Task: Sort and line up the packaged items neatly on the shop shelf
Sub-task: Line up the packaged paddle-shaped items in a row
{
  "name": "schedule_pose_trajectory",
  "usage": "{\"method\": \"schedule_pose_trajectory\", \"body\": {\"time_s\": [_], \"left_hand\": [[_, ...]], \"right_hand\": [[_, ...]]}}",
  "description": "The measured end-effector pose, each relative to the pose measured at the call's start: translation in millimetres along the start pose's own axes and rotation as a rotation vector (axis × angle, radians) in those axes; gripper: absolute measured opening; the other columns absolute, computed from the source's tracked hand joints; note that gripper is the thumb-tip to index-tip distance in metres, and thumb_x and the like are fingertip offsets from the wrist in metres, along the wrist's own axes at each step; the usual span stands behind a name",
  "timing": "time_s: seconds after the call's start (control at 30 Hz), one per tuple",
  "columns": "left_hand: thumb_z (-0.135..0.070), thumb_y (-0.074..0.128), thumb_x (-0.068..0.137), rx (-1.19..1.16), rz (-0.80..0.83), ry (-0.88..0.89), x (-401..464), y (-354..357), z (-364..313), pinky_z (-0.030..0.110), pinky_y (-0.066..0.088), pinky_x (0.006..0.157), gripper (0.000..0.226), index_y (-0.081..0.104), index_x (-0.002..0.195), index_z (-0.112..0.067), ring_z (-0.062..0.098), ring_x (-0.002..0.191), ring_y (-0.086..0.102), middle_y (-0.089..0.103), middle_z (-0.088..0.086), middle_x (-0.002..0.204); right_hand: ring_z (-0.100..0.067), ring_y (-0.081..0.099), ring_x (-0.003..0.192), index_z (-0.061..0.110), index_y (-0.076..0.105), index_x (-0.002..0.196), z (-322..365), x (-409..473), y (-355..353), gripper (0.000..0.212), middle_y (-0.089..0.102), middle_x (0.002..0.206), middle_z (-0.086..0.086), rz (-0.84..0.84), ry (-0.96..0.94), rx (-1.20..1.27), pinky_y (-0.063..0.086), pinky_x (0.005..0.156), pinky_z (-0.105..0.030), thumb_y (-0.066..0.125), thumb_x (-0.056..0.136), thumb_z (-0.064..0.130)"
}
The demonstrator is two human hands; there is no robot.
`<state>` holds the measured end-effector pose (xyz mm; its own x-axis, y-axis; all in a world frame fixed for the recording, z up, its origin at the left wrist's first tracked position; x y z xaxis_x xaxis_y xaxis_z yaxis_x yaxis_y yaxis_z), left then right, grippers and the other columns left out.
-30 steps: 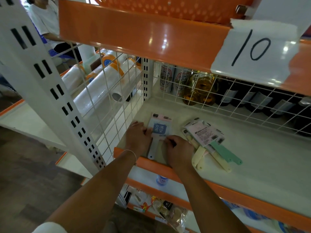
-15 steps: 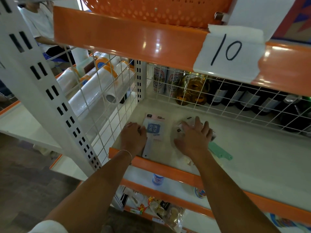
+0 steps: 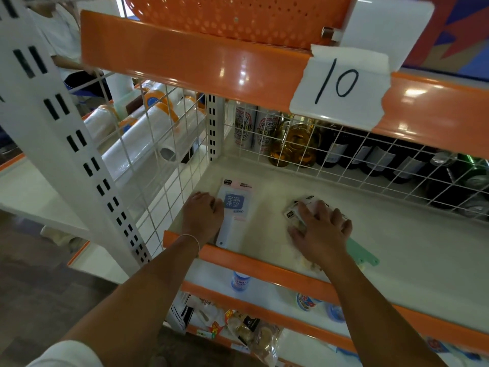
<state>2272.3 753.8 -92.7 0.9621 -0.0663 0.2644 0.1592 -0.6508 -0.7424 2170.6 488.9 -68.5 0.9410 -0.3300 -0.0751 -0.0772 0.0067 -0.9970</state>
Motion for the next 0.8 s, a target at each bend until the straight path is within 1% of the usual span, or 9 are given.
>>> {"method": "schedule_pose_trajectory", "body": {"time_s": [0.1,0.2,0.3,0.4,0.57,0.63,0.7,0.73,0.8], "left_hand": [[-0.036,0.045,0.087,0.030,-0.001,0.047,-2,-1,-5,0.040,0.050,0.081,0.032,0.059,0.073,-0.011,0.022,0.076,0.056,0.061,0.005,0.072],[-0.048,0.040,0.087,0.083,0.086,0.040,-2,6,-6,0.047,0.048,0.094,0.049,0.060,0.110,-0.010,0.029,0.105,0.058,0.066,0.009,0.107],[-0.054,0.036,0.089,0.126,0.173,0.069,-5,11,-9,0.050,0.036,0.109,0.064,0.048,0.136,-0.013,0.031,0.131,0.043,0.054,0.011,0.137],[-0.046,0.046,0.094,0.113,0.187,0.072,-8,9,-13,0.046,0.023,0.117,0.058,0.042,0.143,-0.015,0.029,0.141,0.030,0.041,0.011,0.149],[-0.047,0.049,0.092,0.040,0.195,0.023,-8,4,-14,0.046,0.031,0.113,0.060,0.043,0.141,-0.012,0.028,0.136,0.037,0.047,0.011,0.144],[-0.046,0.050,0.093,0.022,0.182,0.008,-9,1,-17,0.045,0.032,0.113,0.058,0.045,0.139,-0.011,0.028,0.133,0.040,0.049,0.011,0.141],[-0.043,0.051,0.094,0.010,0.157,-0.007,-10,-1,-20,0.045,0.034,0.111,0.055,0.047,0.137,-0.009,0.029,0.131,0.043,0.052,0.012,0.138],[-0.041,0.051,0.094,0.000,0.149,-0.018,-10,-3,-21,0.044,0.035,0.110,0.054,0.048,0.136,-0.007,0.029,0.129,0.044,0.053,0.013,0.137],[-0.038,0.052,0.095,-0.017,0.134,-0.036,-11,-6,-21,0.043,0.036,0.110,0.052,0.049,0.135,-0.006,0.029,0.128,0.045,0.054,0.013,0.135]], "right_hand": [[-0.040,0.004,0.144,0.048,0.009,0.147,-1,2,-5,0.067,0.003,0.160,0.001,0.037,0.005,0.022,0.006,0.112,-0.063,0.034,0.088,0.069],[-0.038,0.009,0.142,0.046,0.014,0.145,1,2,-7,0.058,0.008,0.158,0.001,0.034,0.011,0.056,0.010,0.111,-0.062,0.032,0.092,0.062],[-0.037,0.014,0.139,0.045,0.017,0.145,5,0,-9,0.054,0.013,0.156,0.001,0.035,0.022,0.060,0.017,0.110,-0.058,0.031,0.094,0.056],[-0.035,0.024,0.132,0.045,0.029,0.141,4,-1,-14,0.051,0.022,0.152,0.000,0.001,0.043,0.091,0.025,0.104,-0.052,0.040,0.092,0.056],[-0.031,0.031,0.129,0.037,0.047,0.131,5,-4,-45,0.051,0.032,0.149,0.002,-0.182,0.100,0.280,0.030,0.101,-0.046,0.055,0.084,0.056],[-0.026,0.043,0.123,0.034,0.050,0.131,11,-9,-64,0.051,0.043,0.141,0.004,-0.331,0.020,0.489,0.040,0.099,-0.043,0.055,0.085,0.056],[-0.014,0.057,0.106,0.033,0.054,0.129,20,-16,-79,0.045,0.058,0.124,0.007,-0.414,-0.048,0.881,0.053,0.085,-0.036,0.053,0.089,0.054],[-0.012,0.061,0.100,0.032,0.057,0.125,26,-18,-81,0.038,0.061,0.118,0.006,-0.358,-0.005,1.139,0.055,0.078,-0.034,0.053,0.092,0.050],[-0.022,0.064,0.098,0.026,0.063,0.114,39,-14,-74,0.028,0.066,0.113,-0.006,-0.085,0.226,1.705,0.056,0.078,-0.041,0.052,0.095,0.044]]}}
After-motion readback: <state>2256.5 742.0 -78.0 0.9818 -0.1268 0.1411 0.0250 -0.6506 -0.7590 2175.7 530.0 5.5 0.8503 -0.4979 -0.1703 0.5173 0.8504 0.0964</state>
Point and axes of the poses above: each hand's wrist, its own x-axis towards the middle knuckle, its own y-axis out of the palm, z = x × y, the point moved 4 cm from there along x, towards the middle knuckle
